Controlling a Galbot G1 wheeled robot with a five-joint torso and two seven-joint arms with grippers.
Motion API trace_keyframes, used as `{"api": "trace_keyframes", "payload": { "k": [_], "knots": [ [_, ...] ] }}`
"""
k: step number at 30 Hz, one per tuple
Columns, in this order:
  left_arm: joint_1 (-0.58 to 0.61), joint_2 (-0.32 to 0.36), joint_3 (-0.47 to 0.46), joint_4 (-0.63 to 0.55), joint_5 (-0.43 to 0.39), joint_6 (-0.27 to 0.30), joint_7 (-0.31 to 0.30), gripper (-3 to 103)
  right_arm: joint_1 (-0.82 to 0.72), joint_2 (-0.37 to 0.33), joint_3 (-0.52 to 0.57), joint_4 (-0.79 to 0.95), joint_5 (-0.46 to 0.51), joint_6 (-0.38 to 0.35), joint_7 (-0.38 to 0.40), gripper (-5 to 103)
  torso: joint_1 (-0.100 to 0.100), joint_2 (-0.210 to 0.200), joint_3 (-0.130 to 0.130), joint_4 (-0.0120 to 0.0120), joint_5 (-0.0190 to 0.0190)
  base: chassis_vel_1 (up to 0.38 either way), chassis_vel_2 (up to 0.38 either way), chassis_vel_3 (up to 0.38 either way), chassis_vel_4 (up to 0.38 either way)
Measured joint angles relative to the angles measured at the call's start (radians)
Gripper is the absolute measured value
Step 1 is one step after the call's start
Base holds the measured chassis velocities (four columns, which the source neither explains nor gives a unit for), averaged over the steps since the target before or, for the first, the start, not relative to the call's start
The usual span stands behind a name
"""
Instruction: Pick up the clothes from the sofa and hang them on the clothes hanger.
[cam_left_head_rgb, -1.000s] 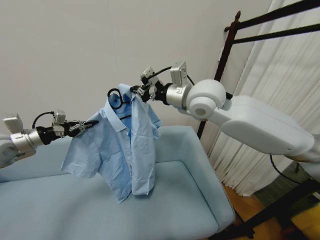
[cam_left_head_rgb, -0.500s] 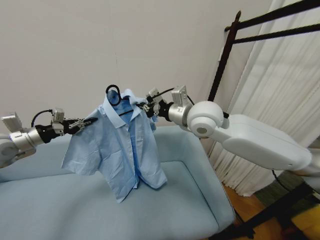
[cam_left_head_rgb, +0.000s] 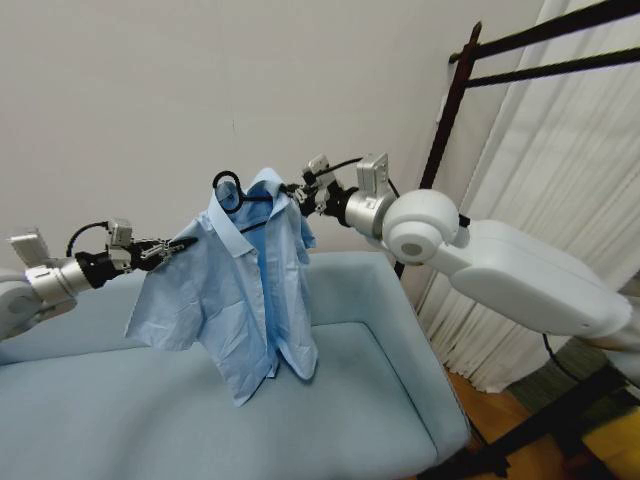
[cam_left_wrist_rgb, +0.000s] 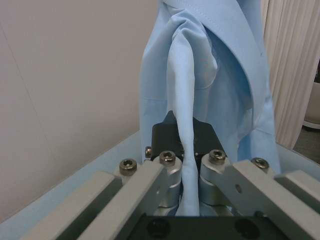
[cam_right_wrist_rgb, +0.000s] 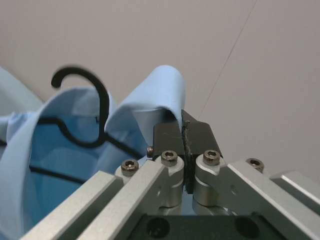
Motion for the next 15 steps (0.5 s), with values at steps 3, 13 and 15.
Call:
{"api": "trace_keyframes", "payload": {
  "k": [3, 13, 15],
  "knots": [
    [0.001, -0.005, 0.002, -0.002, 0.002, 0.0, -0.003, 2, 0.027, 0.015, 0.005, 0.001, 0.003, -0.009, -0.003, 0, 0.0, 0.0, 0.0, 0.0002, -0.0003, 0.0, 0.0, 0.0, 0.0],
    [-0.004, -0.007, 0.001, 0.0, -0.002, 0.0, -0.014, 2, -0.007, -0.04, -0.033, 0.081, -0.007, -0.027, -0.019, 0, 0.0, 0.0, 0.0, -0.0002, 0.0001, 0.0, 0.0, 0.0, 0.0],
    [-0.006, -0.008, 0.001, 0.0, -0.004, 0.0, -0.018, 2, -0.022, -0.049, -0.042, 0.098, -0.015, -0.033, -0.019, 0, 0.0, 0.0, 0.0, -0.0001, 0.0, 0.0, 0.0, 0.0, 0.0]
  ]
}}
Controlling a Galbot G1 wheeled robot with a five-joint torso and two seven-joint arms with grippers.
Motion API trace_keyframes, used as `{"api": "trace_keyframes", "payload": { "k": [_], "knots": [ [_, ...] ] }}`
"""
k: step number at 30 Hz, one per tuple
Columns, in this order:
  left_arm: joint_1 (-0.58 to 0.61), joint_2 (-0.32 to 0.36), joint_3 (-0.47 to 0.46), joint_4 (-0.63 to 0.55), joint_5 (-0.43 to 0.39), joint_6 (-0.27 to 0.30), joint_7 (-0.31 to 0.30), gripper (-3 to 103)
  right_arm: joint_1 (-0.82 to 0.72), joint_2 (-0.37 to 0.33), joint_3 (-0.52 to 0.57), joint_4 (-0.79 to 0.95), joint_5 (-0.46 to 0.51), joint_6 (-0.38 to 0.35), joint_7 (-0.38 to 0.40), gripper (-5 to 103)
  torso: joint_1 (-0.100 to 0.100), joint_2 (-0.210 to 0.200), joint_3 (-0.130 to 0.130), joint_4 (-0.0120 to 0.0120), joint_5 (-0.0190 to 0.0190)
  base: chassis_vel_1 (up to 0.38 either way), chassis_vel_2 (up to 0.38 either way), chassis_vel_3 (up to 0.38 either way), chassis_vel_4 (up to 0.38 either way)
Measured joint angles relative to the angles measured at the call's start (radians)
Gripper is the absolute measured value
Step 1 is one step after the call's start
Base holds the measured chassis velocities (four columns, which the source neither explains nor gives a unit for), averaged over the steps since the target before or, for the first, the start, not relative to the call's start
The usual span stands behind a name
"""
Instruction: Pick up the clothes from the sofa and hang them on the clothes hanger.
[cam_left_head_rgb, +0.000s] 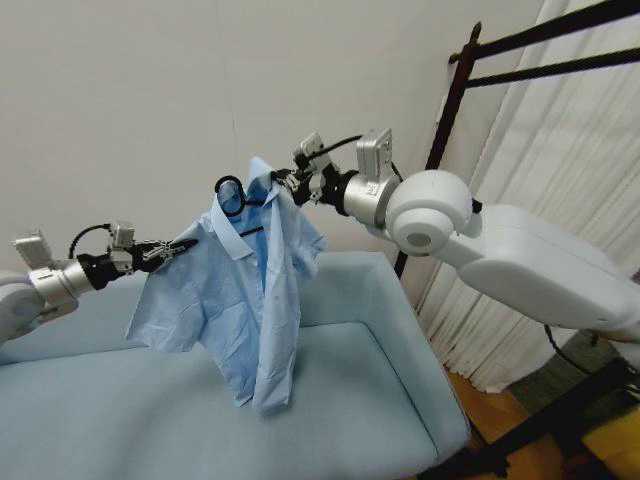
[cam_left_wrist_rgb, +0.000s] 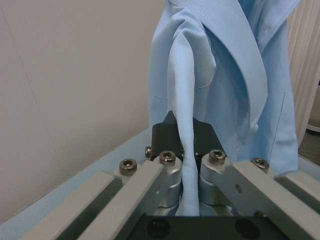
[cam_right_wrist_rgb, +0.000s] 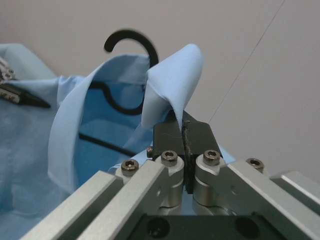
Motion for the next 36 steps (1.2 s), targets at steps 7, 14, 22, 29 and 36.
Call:
{"api": "trace_keyframes", "payload": {
  "k": [7, 14, 22, 29, 36],
  "knots": [
    [-0.002, -0.002, -0.001, -0.002, -0.01, -0.002, -0.01, 2, -0.062, -0.011, -0.02, 0.037, -0.024, -0.005, 0.004, 0, 0.0, 0.0, 0.0, 0.0001, 0.0, 0.0, 0.0, 0.0, 0.0],
    [-0.007, 0.003, -0.009, -0.008, -0.031, -0.011, -0.019, 2, -0.121, -0.018, -0.028, 0.066, -0.037, 0.0, 0.008, 0, 0.0, 0.0, 0.0, 0.0001, 0.0001, 0.0, 0.0, 0.0, 0.0],
    [-0.013, 0.003, -0.003, -0.014, -0.035, -0.021, -0.012, 2, -0.136, 0.005, -0.016, 0.073, -0.01, 0.021, 0.055, 8, 0.0, 0.0, 0.0, 0.0002, 0.0, 0.0, 0.0, 0.0, 0.0],
    [-0.008, -0.003, -0.004, 0.009, -0.023, -0.026, 0.013, 2, -0.134, -0.028, 0.0, 0.073, 0.001, 0.031, 0.061, 35, 0.0, 0.0, 0.0, 0.0, 0.0, 0.0, 0.0, 0.0, 0.0],
    [-0.013, -0.005, -0.005, 0.046, -0.012, -0.039, 0.05, 2, -0.139, -0.059, 0.027, 0.078, 0.021, 0.049, 0.06, 62, 0.0, 0.0, 0.0, 0.0001, 0.0, 0.0, 0.0, 0.0, 0.0]
  ]
}}
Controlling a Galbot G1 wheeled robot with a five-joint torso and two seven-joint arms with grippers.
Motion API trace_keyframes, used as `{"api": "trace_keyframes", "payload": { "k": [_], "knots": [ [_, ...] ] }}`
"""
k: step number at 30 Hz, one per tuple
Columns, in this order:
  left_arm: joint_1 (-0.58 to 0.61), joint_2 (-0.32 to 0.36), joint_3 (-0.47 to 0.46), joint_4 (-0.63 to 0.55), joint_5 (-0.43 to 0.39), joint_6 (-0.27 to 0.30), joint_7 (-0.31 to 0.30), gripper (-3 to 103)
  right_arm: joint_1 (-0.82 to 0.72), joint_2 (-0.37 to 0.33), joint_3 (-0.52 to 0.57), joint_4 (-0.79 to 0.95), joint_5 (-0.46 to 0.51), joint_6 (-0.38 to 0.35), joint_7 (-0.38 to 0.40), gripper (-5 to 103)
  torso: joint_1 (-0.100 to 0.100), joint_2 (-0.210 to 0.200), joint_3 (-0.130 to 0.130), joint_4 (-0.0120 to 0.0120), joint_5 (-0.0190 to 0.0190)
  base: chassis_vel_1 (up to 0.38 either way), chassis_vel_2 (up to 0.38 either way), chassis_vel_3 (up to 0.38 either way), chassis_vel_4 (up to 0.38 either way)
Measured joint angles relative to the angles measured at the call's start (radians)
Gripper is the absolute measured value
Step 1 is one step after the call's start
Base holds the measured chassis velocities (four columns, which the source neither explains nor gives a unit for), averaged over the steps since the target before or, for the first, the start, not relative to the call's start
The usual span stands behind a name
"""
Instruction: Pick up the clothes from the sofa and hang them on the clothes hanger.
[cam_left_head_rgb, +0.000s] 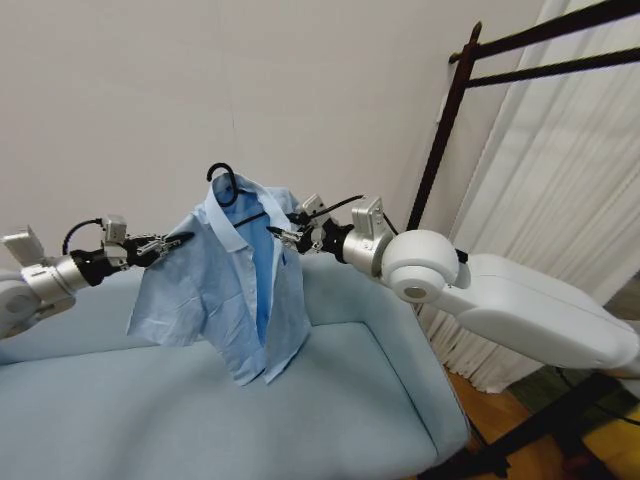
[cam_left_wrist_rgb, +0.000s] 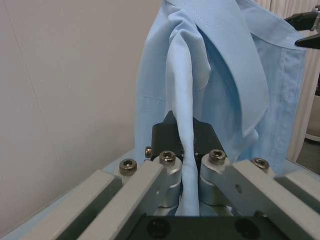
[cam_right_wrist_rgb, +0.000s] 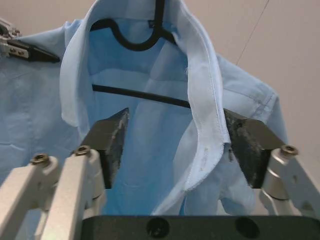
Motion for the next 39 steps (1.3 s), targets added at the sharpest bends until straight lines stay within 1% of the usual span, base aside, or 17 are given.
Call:
{"api": "trace_keyframes", "payload": {
  "k": [1, 4, 7, 9, 11, 14, 17, 18, 19, 22, 23, 24, 25, 26, 29, 34, 39],
  "knots": [
    [-0.003, -0.001, 0.0, 0.007, 0.003, -0.001, 0.007, 2, 0.004, -0.004, 0.008, -0.001, 0.012, 0.001, -0.002, 62, 0.0, 0.0, 0.0, 0.0, 0.0001, 0.0, 0.0, 0.0, 0.0],
    [-0.005, -0.003, 0.002, 0.016, 0.008, -0.003, 0.016, 2, 0.028, -0.007, 0.024, -0.018, 0.038, 0.002, -0.009, 73, 0.0, 0.0, 0.0, 0.0, 0.0, 0.0, 0.0, 0.0, 0.0],
    [-0.008, -0.008, 0.006, 0.02, 0.012, -0.005, 0.023, 2, 0.065, -0.006, 0.032, -0.044, 0.064, 0.004, -0.015, 90, 0.0, 0.0, 0.0, 0.0, 0.0, 0.0, 0.0, 0.0, 0.0],
    [-0.009, -0.01, 0.007, 0.02, 0.013, -0.006, 0.023, 2, 0.074, -0.005, 0.035, -0.049, 0.072, 0.004, -0.015, 90, 0.0, 0.0, 0.0, 0.0, 0.0, 0.0, 0.0, 0.0, 0.0],
    [-0.01, -0.014, 0.009, 0.022, 0.015, -0.011, 0.032, 2, 0.089, -0.001, 0.042, -0.068, 0.081, 0.004, -0.023, 98, 0.0, 0.0, 0.0, 0.0, 0.0, 0.0, 0.0, 0.0, 0.0],
    [-0.011, -0.016, 0.009, 0.029, 0.021, -0.016, 0.054, 2, 0.11, 0.003, 0.04, -0.105, 0.088, 0.006, -0.061, 100, 0.0, 0.0, 0.0, 0.0, 0.0001, 0.0, 0.0, 0.0, 0.0],
    [-0.011, -0.016, 0.009, 0.048, 0.04, -0.037, 0.108, 2, 0.162, 0.004, 0.013, -0.176, 0.107, -0.008, -0.205, 100, 0.0, 0.0, 0.0, 0.0, -0.0001, 0.0, 0.0, 0.0, 0.0],
    [-0.012, -0.017, 0.009, 0.052, 0.048, -0.046, 0.123, 2, 0.187, 0.008, -0.005, -0.228, 0.092, -0.009, -0.301, 100, 0.0, 0.0, 0.0, 0.0, -0.0002, 0.0, 0.0, 0.0, 0.0],
    [-0.012, -0.017, 0.009, 0.052, 0.048, -0.046, 0.123, 2, 0.187, 0.008, -0.005, -0.228, 0.092, -0.009, -0.301, 100, 0.0, 0.0, 0.0, 0.0, -0.0002, 0.0, 0.0, 0.0, 0.0],
    [-0.021, -0.019, 0.006, 0.059, 0.061, -0.05, 0.173, 2, 0.223, 0.033, -0.031, -0.361, 0.038, 0.005, -0.526, 102, 0.0, 0.0, 0.0, 0.0001, 0.0, 0.0, 0.0, 0.0, 0.0],
    [-0.024, -0.019, 0.006, 0.063, 0.062, -0.05, 0.191, 2, 0.232, 0.043, -0.034, -0.411, 0.027, 0.001, -0.61, 100, 0.0, 0.0, 0.0, 0.0001, 0.0, 0.0, 0.0, 0.0, 0.0],
    [-0.024, -0.019, 0.006, 0.063, 0.062, -0.05, 0.191, 2, 0.232, 0.043, -0.034, -0.411, 0.027, 0.001, -0.61, 100, 0.0, 0.0, 0.0, 0.0001, 0.0, 0.0, 0.0, 0.0, 0.0],
    [-0.026, -0.019, 0.005, 0.066, 0.063, -0.05, 0.2, 2, 0.237, 0.048, -0.037, -0.436, 0.022, -0.004, -0.65, 99, 0.0, 0.0, 0.0, 0.0002, -0.0001, 0.0, 0.0, 0.0, 0.0],
    [-0.036, -0.018, 0.005, 0.077, 0.067, -0.05, 0.238, 2, 0.253, 0.058, -0.051, -0.491, 0.01, -0.017, -0.754, 97, 0.0, 0.0, 0.0, 0.0001, 0.0, 0.0, 0.0, 0.0, 0.0],
    [-0.052, -0.016, 0.007, 0.092, 0.07, -0.05, 0.289, 2, 0.272, 0.08, -0.079, -0.579, -0.027, -0.021, -0.927, 95, 0.0, 0.0, 0.0, -0.0001, 0.0, 0.0, 0.0, 0.0, 0.0],
    [-0.064, -0.014, 0.011, 0.101, 0.077, -0.047, 0.327, 2, 0.277, 0.104, -0.091, -0.626, -0.07, -0.026, -0.988, 97, 0.0, 0.0, 0.0, 0.0001, 0.0001, 0.0, 0.0, 0.0, 0.0],
    [-0.079, -0.012, 0.017, 0.113, 0.09, -0.045, 0.37, 2, 0.302, 0.133, -0.108, -0.652, -0.102, -0.099, -1.057, 98, 0.0, 0.0, 0.0, 0.0001, -0.0001, 0.0, 0.0, 0.0, 0.0]
  ]
}}
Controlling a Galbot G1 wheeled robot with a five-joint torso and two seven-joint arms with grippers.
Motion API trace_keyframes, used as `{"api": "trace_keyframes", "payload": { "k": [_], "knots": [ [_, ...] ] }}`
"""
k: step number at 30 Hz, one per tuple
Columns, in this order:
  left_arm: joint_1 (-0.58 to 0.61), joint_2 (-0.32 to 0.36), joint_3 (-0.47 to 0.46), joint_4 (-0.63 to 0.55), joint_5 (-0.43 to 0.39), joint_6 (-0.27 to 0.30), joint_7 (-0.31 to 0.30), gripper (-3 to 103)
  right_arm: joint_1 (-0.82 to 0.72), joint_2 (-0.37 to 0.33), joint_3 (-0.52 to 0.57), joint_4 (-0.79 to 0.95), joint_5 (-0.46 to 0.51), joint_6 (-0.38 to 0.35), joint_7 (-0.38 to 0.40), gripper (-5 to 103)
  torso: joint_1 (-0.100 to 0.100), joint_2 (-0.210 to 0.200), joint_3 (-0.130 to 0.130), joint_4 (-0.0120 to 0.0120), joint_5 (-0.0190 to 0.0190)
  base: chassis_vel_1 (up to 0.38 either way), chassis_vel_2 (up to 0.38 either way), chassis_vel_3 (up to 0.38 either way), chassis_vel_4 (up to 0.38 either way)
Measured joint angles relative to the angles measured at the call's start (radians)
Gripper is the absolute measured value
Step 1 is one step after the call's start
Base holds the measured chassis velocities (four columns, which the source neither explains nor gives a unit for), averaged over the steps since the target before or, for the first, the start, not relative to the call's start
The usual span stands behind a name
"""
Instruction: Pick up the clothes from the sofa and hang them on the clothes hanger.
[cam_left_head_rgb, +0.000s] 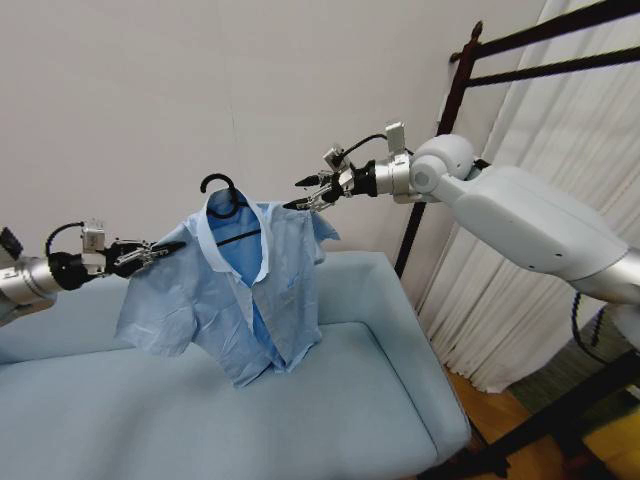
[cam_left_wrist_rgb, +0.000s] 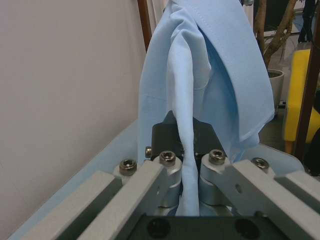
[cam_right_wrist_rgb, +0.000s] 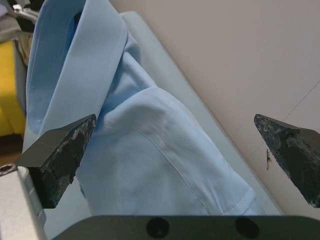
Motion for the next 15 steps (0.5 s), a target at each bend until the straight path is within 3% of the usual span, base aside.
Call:
{"api": "trace_keyframes", "payload": {
  "k": [6, 10, 12, 15],
  "knots": [
    [-0.009, -0.003, 0.008, 0.0, 0.003, 0.002, 0.006, 2, 0.005, 0.009, -0.025, 0.004, -0.003, -0.011, -0.004, 99, 0.0, 0.0, 0.0, -0.0002, 0.0001, 0.0, 0.0, 0.0, 0.0],
    [-0.011, -0.006, 0.009, -0.005, 0.006, 0.003, 0.018, 2, 0.012, 0.029, -0.044, -0.012, 0.0, -0.012, 0.0, 80, 0.0, 0.0, 0.0, 0.0, 0.0, 0.0, 0.0, 0.0, 0.0],
    [-0.011, -0.006, 0.009, -0.005, 0.006, 0.003, 0.02, 2, 0.017, 0.032, -0.051, -0.015, 0.001, -0.012, -0.001, 80, 0.0, 0.0, 0.0, 0.0, 0.0, 0.0, 0.0, 0.0, 0.0],
    [-0.013, -0.006, 0.008, -0.004, 0.007, 0.005, 0.024, 2, 0.021, 0.041, -0.062, -0.017, 0.008, -0.012, -0.005, 69, 0.0, 0.0, 0.0, -0.0001, 0.0001, 0.0, 0.0, 0.0, 0.0]
  ]
}}
